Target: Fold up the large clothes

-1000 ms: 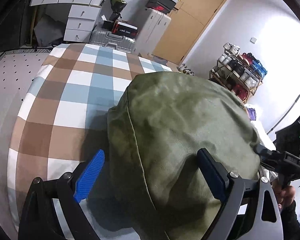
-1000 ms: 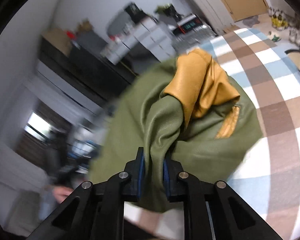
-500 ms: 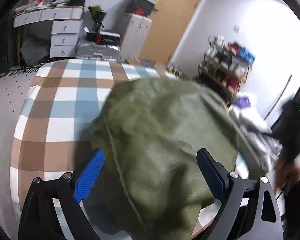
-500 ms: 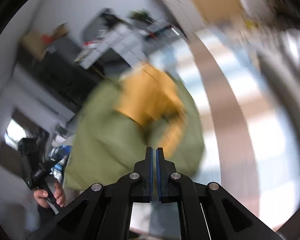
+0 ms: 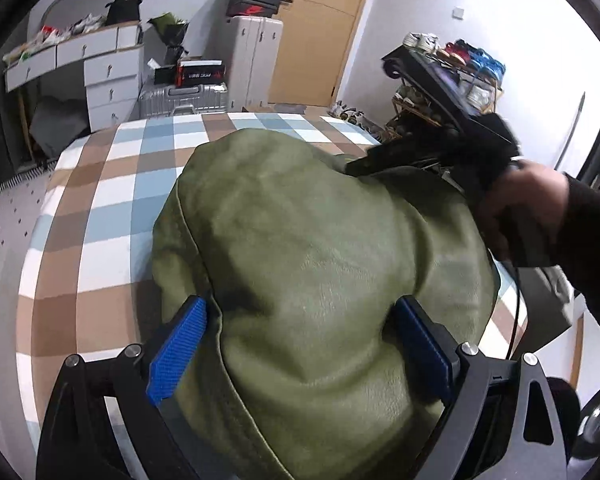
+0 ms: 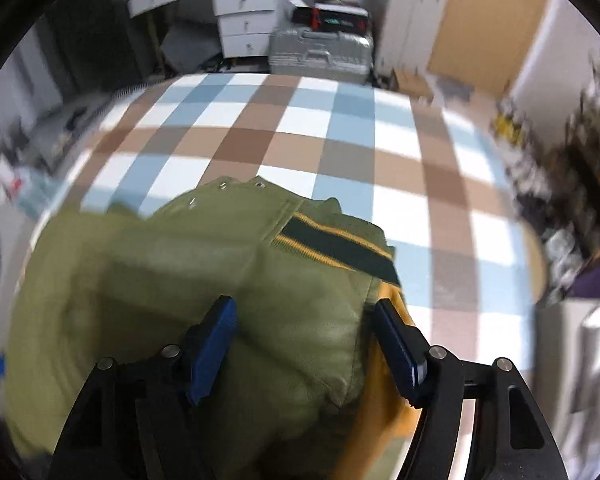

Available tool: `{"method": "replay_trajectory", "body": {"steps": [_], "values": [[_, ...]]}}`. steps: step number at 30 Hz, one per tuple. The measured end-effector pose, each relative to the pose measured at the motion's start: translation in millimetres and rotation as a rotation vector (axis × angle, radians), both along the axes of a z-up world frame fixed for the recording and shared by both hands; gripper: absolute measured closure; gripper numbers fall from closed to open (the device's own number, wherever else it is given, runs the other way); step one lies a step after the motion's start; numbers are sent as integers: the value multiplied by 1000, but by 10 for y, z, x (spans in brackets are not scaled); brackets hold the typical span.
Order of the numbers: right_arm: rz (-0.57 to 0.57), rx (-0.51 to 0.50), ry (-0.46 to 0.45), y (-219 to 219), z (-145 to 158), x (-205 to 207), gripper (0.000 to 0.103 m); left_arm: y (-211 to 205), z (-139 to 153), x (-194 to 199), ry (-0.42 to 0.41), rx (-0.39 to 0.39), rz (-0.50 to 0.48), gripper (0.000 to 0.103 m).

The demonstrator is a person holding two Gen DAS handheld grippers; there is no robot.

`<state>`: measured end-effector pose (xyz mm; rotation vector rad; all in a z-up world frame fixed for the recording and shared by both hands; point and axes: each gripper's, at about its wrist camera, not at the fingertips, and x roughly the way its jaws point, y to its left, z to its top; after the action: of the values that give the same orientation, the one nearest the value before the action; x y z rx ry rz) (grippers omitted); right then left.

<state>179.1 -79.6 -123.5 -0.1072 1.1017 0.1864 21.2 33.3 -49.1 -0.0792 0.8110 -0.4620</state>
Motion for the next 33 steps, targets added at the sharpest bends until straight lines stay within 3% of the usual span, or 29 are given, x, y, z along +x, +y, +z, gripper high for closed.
{"method": "replay_trajectory", "body": {"steps": [3, 5, 7, 12, 15, 18, 19, 21, 23, 27, 30, 33], "values": [[-57, 142, 54, -197, -151, 128, 36, -5, 13, -7, -6, 14, -6, 11], [-53, 178, 48, -194, -27, 76, 36, 11, 10, -17, 6, 9, -4, 11], [-34, 162, 6, -200, 180, -33, 47, 31, 5, -17, 24, 12, -8, 9], [59, 215, -144, -236, 792, -730, 48, 27, 5, 13, 56, 1, -4, 9], [84, 244, -183, -233, 886, -1206, 48, 12, 10, 5, 64, 0, 13, 9], [2, 176, -145, -230, 567, -1409, 53, -2, 6, -18, 63, 1, 32, 8], [-36, 204, -120, -272, 416, -1416, 58, -1, 1, -13, 64, 4, 37, 6], [-117, 321, 1, -360, -89, -1356, 59, -23, -18, -22, 73, 17, 41, 5], [-145, 427, 21, -404, -380, -1347, 59, -25, -26, -33, 69, 26, 49, 5], [-172, 524, -40, -541, -277, -1438, 59, 48, -17, -18, 88, -13, 60, 5], [-217, 615, -140, -778, -83, -1620, 57, 85, 6, -12, 92, -31, 74, 5], [-386, 564, -235, -1060, -33, -1733, 40, 111, 80, -40, 48, -28, 97, 5]]}}
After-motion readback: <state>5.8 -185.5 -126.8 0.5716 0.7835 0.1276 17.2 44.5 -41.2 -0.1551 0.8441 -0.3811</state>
